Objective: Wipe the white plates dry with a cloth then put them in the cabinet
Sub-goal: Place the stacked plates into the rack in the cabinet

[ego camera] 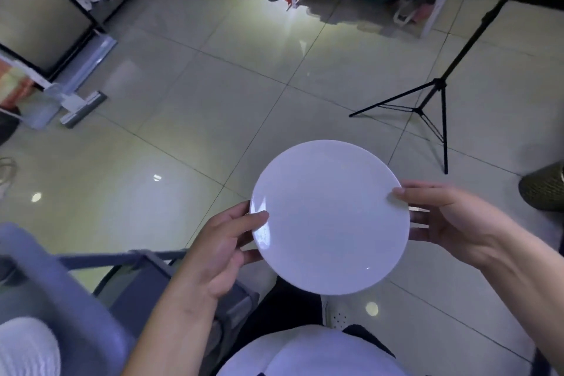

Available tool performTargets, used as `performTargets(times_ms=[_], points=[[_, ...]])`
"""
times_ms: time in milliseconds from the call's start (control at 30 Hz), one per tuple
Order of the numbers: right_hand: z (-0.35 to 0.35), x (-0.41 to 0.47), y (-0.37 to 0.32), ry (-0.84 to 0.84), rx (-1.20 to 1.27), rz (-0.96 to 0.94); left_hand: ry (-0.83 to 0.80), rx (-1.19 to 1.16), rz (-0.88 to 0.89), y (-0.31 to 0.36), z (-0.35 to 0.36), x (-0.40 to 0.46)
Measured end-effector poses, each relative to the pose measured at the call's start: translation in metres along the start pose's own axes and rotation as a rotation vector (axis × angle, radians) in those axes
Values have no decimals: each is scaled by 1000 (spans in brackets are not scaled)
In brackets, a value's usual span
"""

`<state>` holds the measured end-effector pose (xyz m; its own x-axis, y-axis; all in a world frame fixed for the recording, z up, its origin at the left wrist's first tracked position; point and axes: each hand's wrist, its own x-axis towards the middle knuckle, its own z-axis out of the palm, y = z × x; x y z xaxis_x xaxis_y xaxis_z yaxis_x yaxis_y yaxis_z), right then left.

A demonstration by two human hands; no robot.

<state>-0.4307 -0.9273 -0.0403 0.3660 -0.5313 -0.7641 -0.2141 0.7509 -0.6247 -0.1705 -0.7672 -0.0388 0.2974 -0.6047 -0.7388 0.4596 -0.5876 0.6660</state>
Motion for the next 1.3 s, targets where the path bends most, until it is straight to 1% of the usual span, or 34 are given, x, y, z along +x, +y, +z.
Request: performTargets(times_ms=[167,233,300,433,567,667,767,867,933,1000,1133,1300], points=[[1,60,-88,148,43,-28,-150,22,81,92,20,94],[7,80,-127,214,60,-31,-181,34,100,135,27,128],[16,98,-164,237,79,-58,-211,26,122,179,33,158],[35,145,-228,301,132,-116,-225,44,122,256,40,219],[50,220,-293,359,212,-82,-221,55,93,323,39,297],[64,286,-343,331,206,-65,-183,46,67,368,33,354],[87,362,-401,279,171,-50,-94,16,54,418,21,410],[121,440,-475,191,109,-5,25,-25,44,479,-3,459],[149,479,-522,120,62,15,66,-54,57,517,-19,478],[185,524,-574,39,-5,36,116,-105,75,558,-40,502],[267,609,-667,-78,-162,44,317,-223,107,623,-86,557],[379,718,-756,-120,-254,45,396,-331,139,705,-162,640]])
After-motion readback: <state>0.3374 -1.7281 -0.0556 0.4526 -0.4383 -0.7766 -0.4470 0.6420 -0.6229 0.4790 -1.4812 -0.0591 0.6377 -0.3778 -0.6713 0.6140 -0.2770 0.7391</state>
